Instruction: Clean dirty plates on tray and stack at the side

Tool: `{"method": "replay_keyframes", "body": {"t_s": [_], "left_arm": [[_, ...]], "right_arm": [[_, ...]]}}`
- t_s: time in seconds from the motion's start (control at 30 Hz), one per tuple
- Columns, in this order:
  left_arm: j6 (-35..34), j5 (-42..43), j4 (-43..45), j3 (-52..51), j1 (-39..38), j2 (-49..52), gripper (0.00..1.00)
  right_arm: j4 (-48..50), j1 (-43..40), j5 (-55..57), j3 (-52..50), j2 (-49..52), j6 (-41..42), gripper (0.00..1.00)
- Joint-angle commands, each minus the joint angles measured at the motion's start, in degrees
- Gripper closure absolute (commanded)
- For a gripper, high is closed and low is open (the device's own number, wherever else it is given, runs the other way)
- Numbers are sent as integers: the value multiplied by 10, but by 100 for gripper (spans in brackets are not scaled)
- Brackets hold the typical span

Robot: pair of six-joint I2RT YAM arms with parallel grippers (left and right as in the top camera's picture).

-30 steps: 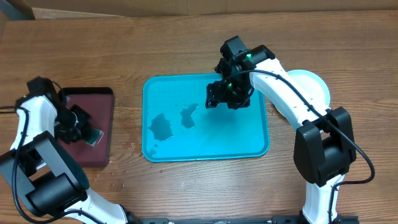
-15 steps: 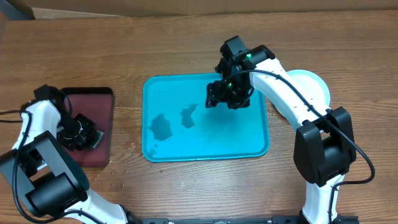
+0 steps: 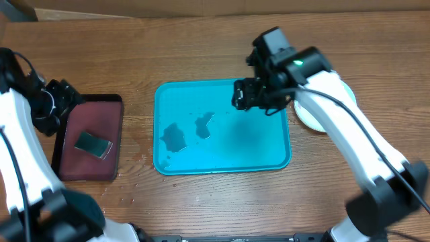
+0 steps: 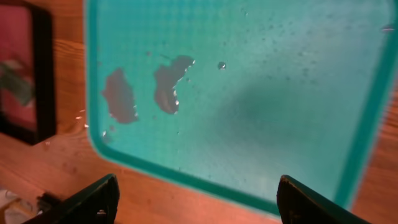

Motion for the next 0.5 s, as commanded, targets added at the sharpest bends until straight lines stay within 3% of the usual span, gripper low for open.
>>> {"method": "replay_keyframes", "body": {"t_s": [0.0,0.23,0.47], "left_arm": [[40,34,-15,15,-16,-95,1],[44,35,-43,-19,-52,-189,1],[47,35,-3,-168,-92,-319,1]], "right_arm": [[-24,1,42,5,-71,20,17],[-127,47,116,-6,-140,26,17],[-154,147,188,-74,-203,89,16]]}}
